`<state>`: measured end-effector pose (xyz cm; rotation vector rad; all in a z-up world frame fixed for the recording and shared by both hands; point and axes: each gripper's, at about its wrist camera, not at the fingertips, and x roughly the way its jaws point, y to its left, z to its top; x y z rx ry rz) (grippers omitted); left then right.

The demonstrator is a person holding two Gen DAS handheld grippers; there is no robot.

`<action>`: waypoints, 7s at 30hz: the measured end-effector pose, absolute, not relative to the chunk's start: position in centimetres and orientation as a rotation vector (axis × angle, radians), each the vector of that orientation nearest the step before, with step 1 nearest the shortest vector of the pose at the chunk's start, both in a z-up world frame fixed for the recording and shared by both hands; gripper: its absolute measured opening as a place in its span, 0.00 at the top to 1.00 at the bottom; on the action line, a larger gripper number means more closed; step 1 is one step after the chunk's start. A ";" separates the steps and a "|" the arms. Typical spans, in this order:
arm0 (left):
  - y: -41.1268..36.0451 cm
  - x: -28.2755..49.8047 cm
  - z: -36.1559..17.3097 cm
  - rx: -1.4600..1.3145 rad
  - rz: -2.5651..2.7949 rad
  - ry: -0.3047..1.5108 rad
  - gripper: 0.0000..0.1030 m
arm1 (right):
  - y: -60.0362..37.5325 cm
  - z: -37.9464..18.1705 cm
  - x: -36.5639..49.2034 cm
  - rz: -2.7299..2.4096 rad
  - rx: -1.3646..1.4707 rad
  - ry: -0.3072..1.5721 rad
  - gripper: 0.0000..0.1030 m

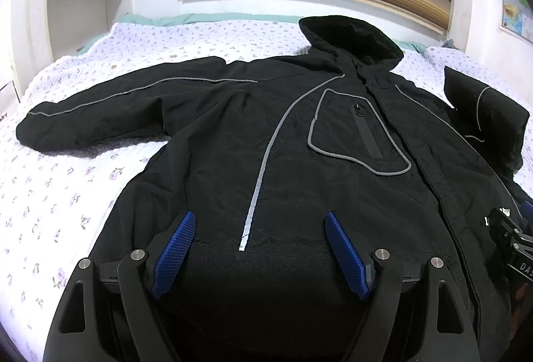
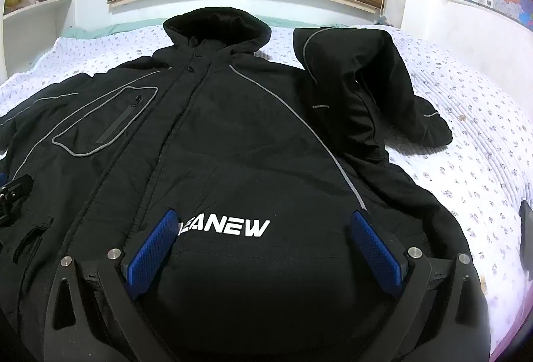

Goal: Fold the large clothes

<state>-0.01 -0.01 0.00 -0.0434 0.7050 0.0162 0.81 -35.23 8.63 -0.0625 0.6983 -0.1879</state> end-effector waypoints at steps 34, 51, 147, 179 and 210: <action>0.0 0.0 0.0 -0.042 0.017 0.706 0.21 | -34.0 8.7 1.3 -0.187 -0.055 0.699 0.00; 11.1 -3.0 11.8 -0.147 -0.095 0.696 0.21 | -28.5 18.8 -1.6 -0.089 -0.024 0.523 0.00; 17.8 5.0 12.2 -0.276 -0.312 0.744 0.42 | -16.4 9.0 19.1 0.360 0.350 1.133 0.61; 2.8 16.7 2.4 -0.053 -0.286 1.028 0.42 | -33.3 5.3 18.6 -0.235 -0.479 0.942 0.73; -18.4 9.9 22.7 -0.149 -0.445 0.943 0.42 | -59.0 16.7 4.0 -0.317 0.150 0.766 0.32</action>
